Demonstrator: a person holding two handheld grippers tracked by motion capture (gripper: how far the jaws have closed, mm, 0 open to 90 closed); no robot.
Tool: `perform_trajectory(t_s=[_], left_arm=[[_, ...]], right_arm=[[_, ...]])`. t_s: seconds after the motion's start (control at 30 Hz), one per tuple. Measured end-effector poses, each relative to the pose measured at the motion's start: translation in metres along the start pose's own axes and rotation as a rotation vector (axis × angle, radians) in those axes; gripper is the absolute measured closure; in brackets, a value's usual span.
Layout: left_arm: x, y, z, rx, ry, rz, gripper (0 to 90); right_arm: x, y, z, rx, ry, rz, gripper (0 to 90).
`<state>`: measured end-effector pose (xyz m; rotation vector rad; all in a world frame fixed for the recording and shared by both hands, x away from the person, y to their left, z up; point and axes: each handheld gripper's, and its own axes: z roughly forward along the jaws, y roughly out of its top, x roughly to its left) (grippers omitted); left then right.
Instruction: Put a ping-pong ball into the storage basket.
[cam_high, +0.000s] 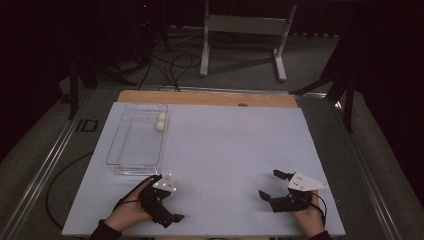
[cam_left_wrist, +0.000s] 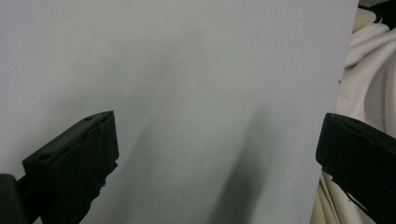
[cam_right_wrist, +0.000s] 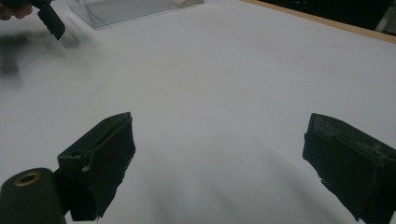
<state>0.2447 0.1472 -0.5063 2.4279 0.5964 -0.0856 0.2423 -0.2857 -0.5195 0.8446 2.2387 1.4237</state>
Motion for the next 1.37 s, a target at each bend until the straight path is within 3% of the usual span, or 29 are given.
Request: perform_trajectory(t_s=[0.27,0.43,0.67,0.87,1.1,1.37], left_arm=[[0.006,-0.013,-0.012,-0.040,0.012,-0.020,0.4],[0.011,-0.020,-0.017,-0.091,0.011,-0.027,0.3],[0.018,-0.029,-0.022,-0.128,0.058,-0.058,0.3],[0.018,-0.030,-0.025,-0.163,0.121,-0.062,0.4],[0.016,-0.029,-0.022,-0.167,0.149,-0.051,0.3],[0.015,-0.029,-0.022,-0.179,0.146,-0.040,0.3]], right_arm=[[0.000,0.000,0.000,0.001,0.001,-0.004,9.0],[0.000,0.000,0.001,0.002,0.002,-0.004,9.1],[0.000,0.000,0.001,0.002,0.002,-0.004,9.0],[-0.001,-0.001,0.001,0.003,0.002,-0.003,9.1],[-0.001,-0.001,0.001,0.004,0.005,-0.004,9.0],[-0.001,-0.001,0.001,0.005,0.004,-0.003,9.0]])
